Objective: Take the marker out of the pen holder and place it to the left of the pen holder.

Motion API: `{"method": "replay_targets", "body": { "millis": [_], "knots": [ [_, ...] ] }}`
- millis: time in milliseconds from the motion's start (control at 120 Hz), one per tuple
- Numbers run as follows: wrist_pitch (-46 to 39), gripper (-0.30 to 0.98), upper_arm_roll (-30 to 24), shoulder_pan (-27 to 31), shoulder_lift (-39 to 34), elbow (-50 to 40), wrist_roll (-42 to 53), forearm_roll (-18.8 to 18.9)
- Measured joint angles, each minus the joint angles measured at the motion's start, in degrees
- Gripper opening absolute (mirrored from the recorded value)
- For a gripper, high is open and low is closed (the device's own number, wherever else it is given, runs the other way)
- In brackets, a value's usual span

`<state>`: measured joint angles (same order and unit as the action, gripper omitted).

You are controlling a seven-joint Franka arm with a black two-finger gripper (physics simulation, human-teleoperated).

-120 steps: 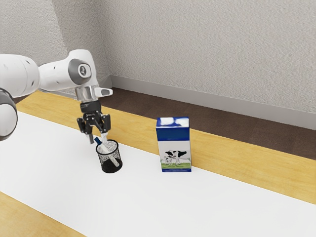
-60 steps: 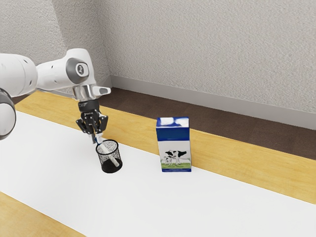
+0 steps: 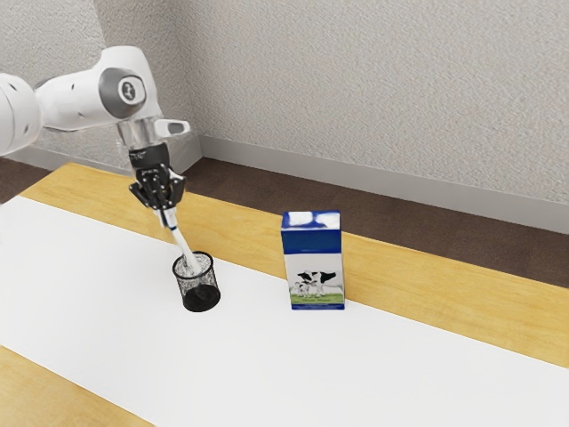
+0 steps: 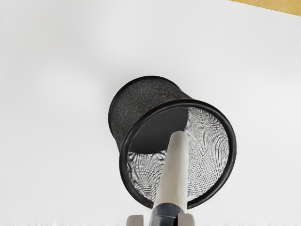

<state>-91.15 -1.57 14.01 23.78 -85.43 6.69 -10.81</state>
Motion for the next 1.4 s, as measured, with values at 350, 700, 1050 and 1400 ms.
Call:
{"method": "replay_targets", "body": {
  "millis": [350,700,1050,1400],
  "knots": [
    [-0.1,-0.10,3.6,0.4,-3.2,2.3,0.7,1.7],
    [8.7,-0.10,12.1,0.1,14.7,21.6,4.5,1.8],
    [23.9,-0.10,20.6,-1.7,19.5,25.2,8.8,5.2],
    [27.7,-0.08,21.0,-5.7,25.6,28.4,11.2,5.5]
  ]
}}
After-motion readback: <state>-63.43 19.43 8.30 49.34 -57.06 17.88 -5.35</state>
